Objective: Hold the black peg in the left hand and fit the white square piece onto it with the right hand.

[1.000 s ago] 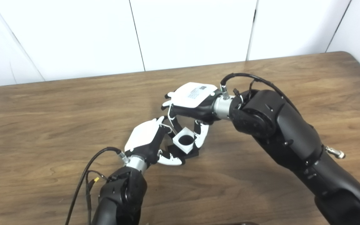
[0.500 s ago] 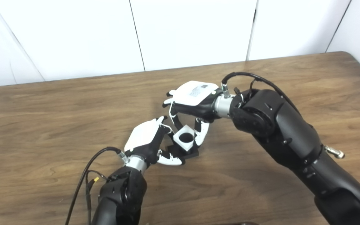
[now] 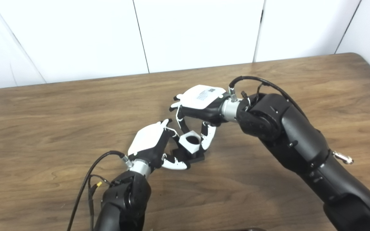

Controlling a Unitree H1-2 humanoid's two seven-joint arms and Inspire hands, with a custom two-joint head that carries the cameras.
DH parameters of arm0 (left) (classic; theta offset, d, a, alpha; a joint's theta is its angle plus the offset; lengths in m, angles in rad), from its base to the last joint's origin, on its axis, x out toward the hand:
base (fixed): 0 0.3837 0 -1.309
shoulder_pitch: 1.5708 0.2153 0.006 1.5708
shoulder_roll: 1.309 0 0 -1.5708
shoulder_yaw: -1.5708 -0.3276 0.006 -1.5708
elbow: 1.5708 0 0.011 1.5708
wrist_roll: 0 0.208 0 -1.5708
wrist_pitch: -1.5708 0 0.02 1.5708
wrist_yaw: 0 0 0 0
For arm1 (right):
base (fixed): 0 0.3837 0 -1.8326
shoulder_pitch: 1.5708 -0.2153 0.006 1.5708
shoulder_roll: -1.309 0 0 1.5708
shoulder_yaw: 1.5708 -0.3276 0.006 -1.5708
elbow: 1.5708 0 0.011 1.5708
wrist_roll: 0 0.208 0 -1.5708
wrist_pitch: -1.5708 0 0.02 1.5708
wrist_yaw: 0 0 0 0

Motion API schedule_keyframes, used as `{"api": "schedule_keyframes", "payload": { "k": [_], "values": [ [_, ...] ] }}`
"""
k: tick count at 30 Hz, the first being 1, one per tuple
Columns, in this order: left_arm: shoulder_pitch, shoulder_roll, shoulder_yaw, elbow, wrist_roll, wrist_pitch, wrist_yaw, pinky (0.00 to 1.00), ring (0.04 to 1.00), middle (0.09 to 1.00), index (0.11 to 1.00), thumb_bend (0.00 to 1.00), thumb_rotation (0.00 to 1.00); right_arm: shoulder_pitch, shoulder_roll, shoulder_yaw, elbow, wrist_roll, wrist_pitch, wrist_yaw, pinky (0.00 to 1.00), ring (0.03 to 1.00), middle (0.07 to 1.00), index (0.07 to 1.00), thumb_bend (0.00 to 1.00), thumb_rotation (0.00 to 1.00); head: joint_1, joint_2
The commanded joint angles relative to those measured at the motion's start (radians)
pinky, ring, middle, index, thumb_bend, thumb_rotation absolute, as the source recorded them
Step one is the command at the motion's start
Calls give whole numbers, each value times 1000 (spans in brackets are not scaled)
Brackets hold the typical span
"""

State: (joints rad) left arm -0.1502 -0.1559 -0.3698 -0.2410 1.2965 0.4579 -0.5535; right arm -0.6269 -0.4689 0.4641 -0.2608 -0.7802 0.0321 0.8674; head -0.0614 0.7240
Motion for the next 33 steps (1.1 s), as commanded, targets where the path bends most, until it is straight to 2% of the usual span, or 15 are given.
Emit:
{"api": "schedule_keyframes", "payload": {
  "k": [1,6,18,33],
  "values": [
    [-6,-68,4,4,42,11,-13,1000,1000,995,483,523,47,-23,-13,-14,3,-24,-11,-20,1000,1000,927,491,526,145,-1,1],
    [-7,-69,6,4,40,11,-15,1000,1000,996,481,523,47,-13,-11,0,-25,-43,-3,-5,1000,1000,929,491,526,145,-1,1],
    [-14,-76,5,19,27,11,2,1000,1000,994,481,523,47,-2,-13,38,-129,-131,-38,46,1000,1000,941,490,526,142,-6,3],
    [-8,-82,2,21,20,11,18,1000,1000,995,482,523,47,14,-12,43,-92,-189,-93,16,1000,1000,939,484,525,135,-4,3]
  ]
}}
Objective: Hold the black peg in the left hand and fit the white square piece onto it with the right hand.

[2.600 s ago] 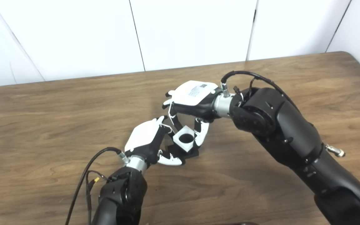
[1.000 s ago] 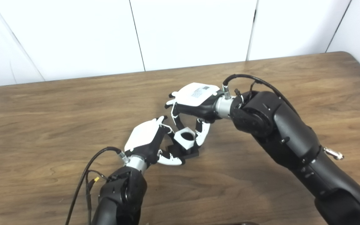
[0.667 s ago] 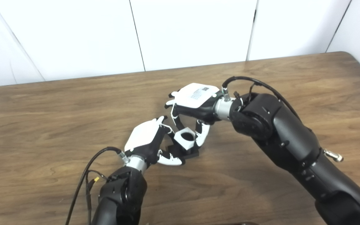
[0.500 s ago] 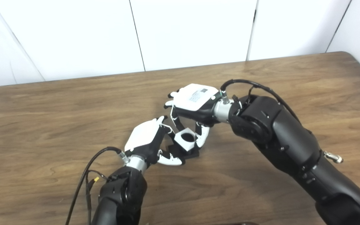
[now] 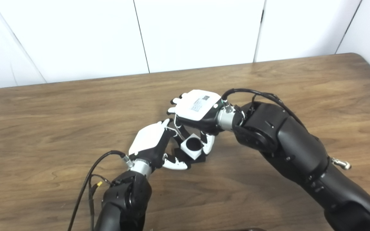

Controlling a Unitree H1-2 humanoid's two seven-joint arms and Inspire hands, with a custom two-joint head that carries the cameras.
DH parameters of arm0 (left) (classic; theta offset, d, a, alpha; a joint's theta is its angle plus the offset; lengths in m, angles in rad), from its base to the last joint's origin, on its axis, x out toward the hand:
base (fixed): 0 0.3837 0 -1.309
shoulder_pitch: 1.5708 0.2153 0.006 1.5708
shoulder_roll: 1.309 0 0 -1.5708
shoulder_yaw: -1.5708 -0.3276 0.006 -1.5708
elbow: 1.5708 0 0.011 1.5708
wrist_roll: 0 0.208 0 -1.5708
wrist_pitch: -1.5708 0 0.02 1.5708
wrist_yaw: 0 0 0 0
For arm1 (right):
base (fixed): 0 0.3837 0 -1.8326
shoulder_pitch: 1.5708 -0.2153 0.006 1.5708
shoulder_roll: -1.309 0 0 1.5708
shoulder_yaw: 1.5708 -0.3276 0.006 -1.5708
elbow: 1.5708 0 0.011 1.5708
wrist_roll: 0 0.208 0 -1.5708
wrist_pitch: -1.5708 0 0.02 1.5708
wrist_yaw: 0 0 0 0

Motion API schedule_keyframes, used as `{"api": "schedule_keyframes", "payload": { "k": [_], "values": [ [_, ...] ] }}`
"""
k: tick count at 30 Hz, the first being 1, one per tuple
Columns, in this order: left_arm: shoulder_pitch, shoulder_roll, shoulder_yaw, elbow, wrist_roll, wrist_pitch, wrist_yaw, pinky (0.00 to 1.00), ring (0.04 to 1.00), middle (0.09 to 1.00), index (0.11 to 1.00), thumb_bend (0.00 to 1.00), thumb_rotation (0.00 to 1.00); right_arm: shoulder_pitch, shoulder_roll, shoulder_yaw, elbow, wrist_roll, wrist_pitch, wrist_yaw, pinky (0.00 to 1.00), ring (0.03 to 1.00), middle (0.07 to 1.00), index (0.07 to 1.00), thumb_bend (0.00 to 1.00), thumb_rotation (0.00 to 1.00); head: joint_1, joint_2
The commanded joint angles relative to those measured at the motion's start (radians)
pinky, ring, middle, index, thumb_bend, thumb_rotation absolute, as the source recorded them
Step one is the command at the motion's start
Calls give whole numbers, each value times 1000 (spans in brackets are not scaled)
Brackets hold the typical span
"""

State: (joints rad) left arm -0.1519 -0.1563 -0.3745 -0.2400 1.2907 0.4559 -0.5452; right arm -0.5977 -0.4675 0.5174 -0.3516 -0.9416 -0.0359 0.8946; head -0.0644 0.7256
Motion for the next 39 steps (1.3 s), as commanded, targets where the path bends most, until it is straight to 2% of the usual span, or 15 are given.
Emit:
{"api": "schedule_keyframes", "payload": {
  "k": [1,9,11,12,14,20,29,39],
  "values": [
    [-7,-82,7,20,24,13,9,1000,1000,994,482,523,47,-13,-14,-9,3,-31,-29,-14,1000,1000,940,484,525,135,0,1],
    [-10,-81,3,26,33,14,6,1000,1000,994,482,523,47,-7,-13,-15,43,-49,-44,-40,1000,1000,935,490,525,141,5,0],
    [-11,-79,1,27,32,13,9,1000,1000,992,482,523,47,-11,-12,-18,58,-49,-38,-41,1000,1000,934,597,799,168,5,0],
    [-12,-78,0,28,33,13,9,1000,1000,991,482,523,47,-12,-11,-20,66,-49,-34,-41,1000,1000,936,642,890,199,5,0],
    [-11,-77,0,28,35,13,7,1000,1000,991,482,523,47,-15,-8,-22,81,-52,-29,-42,1000,1000,940,677,946,238,7,-3],
    [-14,-70,-4,29,39,13,0,1000,1000,995,484,523,47,-18,-5,-32,118,-51,-30,-48,1000,1000,951,715,988,322,7,-5],
    [-15,-73,5,36,33,14,12,1000,1000,989,481,523,47,-28,-3,-53,110,-42,-18,-34,1000,1000,980,765,997,327,6,-8],
    [-16,-66,10,32,23,13,3,1000,1000,991,481,523,47,-41,4,-84,93,-33,-1,-14,1000,1000,987,775,1000,370,9,-14]
  ]
}}
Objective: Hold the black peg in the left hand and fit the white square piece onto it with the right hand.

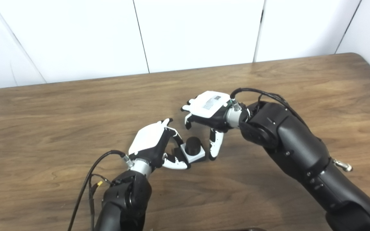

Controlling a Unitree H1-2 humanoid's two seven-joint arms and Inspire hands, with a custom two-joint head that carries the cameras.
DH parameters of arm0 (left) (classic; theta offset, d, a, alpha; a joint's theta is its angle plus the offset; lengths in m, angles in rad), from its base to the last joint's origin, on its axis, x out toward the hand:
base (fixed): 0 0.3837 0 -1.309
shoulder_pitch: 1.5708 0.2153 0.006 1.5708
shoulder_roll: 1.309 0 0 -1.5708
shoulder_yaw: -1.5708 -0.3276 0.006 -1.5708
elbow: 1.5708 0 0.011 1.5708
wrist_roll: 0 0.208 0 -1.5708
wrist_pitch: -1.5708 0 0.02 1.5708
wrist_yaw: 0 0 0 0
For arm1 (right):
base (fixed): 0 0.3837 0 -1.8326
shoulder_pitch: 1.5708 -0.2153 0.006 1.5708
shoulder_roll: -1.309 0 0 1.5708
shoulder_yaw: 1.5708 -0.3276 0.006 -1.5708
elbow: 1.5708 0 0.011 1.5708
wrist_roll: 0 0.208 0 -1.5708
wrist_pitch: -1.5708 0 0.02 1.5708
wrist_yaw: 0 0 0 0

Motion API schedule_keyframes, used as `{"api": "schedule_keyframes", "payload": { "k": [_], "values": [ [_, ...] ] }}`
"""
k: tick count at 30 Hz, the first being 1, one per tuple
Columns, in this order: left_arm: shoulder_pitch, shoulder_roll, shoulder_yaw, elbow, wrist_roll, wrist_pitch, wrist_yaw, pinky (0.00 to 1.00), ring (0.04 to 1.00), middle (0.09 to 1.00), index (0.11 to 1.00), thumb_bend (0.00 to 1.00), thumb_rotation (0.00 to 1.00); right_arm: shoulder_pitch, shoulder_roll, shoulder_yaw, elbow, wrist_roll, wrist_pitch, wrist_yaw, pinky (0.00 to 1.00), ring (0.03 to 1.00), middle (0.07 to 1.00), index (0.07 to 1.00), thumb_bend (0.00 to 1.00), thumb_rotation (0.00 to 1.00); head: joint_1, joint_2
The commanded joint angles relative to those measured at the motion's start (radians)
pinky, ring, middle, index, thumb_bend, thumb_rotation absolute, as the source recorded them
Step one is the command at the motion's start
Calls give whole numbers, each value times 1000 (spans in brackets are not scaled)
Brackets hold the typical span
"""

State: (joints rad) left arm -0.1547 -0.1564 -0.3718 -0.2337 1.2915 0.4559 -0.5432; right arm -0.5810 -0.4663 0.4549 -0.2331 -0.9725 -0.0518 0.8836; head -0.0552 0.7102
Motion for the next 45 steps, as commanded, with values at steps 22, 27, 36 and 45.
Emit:
{"api": "schedule_keyframes", "payload": {
  "k": [22,27,36,45],
  "values": [
    [-30,-41,27,-78,58,12,-123,1000,1000,989,484,525,55,-59,4,-61,-10,0,19,-1,1000,1000,983,768,1000,401,9,-12],
    [-28,-45,33,-76,66,13,-128,1000,1000,999,487,524,56,-58,2,-67,-18,4,31,16,1000,1000,989,777,1000,390,10,-14],
    [-20,-61,51,-87,74,13,-132,1000,1000,1000,487,524,56,-57,-4,-77,-20,11,35,19,1000,1000,986,772,1000,387,15,-15],
    [-33,-57,51,-101,120,12,-197,1000,1000,1000,636,925,48,-54,-7,-82,-19,12,31,9,1000,1000,982,764,1000,383,21,-14]
  ]
}}
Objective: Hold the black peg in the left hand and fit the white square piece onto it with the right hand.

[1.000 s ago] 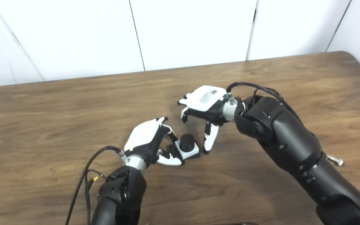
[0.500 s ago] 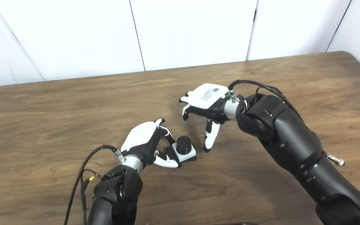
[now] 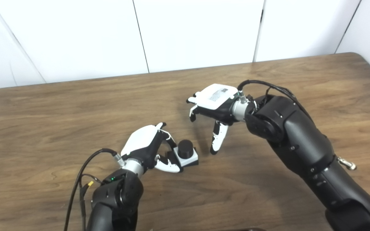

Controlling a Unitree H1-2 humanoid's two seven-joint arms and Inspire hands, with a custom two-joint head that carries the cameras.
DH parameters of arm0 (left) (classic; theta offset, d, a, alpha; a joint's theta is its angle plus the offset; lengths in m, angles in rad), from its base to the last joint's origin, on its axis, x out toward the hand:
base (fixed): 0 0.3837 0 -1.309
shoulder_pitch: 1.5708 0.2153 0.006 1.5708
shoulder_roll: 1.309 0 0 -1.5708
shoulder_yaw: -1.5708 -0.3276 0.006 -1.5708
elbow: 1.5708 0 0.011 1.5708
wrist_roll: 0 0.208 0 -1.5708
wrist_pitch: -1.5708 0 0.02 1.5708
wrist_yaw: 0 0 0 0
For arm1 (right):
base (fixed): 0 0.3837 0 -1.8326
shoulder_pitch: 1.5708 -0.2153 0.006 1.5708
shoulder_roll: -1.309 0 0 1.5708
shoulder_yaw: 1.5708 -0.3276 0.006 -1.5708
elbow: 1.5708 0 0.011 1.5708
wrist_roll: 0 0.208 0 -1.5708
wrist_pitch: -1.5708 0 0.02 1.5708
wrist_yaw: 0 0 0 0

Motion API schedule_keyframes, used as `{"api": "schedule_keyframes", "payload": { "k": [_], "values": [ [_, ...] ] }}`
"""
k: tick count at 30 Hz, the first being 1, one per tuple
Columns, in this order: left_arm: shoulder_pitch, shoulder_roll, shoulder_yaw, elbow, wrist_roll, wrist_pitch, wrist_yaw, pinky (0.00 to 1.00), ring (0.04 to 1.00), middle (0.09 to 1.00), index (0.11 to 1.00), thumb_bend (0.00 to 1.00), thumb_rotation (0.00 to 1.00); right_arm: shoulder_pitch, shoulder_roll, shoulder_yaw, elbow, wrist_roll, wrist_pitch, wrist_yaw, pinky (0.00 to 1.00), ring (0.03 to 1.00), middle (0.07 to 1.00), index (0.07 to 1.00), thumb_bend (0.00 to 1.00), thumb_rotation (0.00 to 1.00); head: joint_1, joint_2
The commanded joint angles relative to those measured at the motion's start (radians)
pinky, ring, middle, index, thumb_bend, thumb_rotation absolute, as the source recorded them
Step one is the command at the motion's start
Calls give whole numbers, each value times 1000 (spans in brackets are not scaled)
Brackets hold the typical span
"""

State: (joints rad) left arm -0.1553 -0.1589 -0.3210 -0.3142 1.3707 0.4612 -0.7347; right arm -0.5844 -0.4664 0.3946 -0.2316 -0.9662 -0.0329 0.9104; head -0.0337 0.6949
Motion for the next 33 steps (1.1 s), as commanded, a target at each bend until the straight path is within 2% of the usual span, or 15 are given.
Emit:
{"api": "schedule_keyframes", "payload": {
  "k": [1,2,7,15,17,25,29,33],
  "values": [
    [-33,-52,-1,-22,49,7,-12,1000,1000,1000,666,935,60,-50,-7,-22,-21,5,12,-18,1000,1000,982,762,1000,380,0,1],
    [-34,-53,0,-23,58,7,-20,1000,1000,1000,700,950,75,-50,-6,-22,-21,3,13,-18,1000,1000,982,762,1000,381,0,1],
    [-38,-50,3,-30,91,6,-47,1000,1000,1000,758,982,117,-51,-3,-22,-18,1,16,-18,1000,1000,983,764,1000,385,1,1],
    [-41,-23,10,-53,120,-2,-96,1000,1000,1000,824,1000,162,-48,1,-25,-11,-6,17,-29,1000,1000,981,764,1000,386,2,-1],
    [-46,-13,18,-68,128,-5,-135,1000,1000,1000,842,1000,184,-48,4,-26,-12,-8,23,-27,1000,1000,980,764,1000,380,0,0],
    [-72,1,73,-127,171,-19,-264,1000,1000,1000,902,1000,197,-50,4,-27,-9,-10,29,-31,1000,1000,979,762,1000,385,1,-2],
    [-77,15,122,-160,156,-21,-310,1000,1000,1000,880,1000,183,-49,3,-39,-9,5,41,-28,1000,1000,981,761,1000,373,6,-3],
    [-80,43,150,-182,154,-40,-342,1000,1000,1000,891,1000,211,-51,2,-50,-8,14,51,-21,1000,1000,982,764,1000,369,7,-8]
  ]
}}
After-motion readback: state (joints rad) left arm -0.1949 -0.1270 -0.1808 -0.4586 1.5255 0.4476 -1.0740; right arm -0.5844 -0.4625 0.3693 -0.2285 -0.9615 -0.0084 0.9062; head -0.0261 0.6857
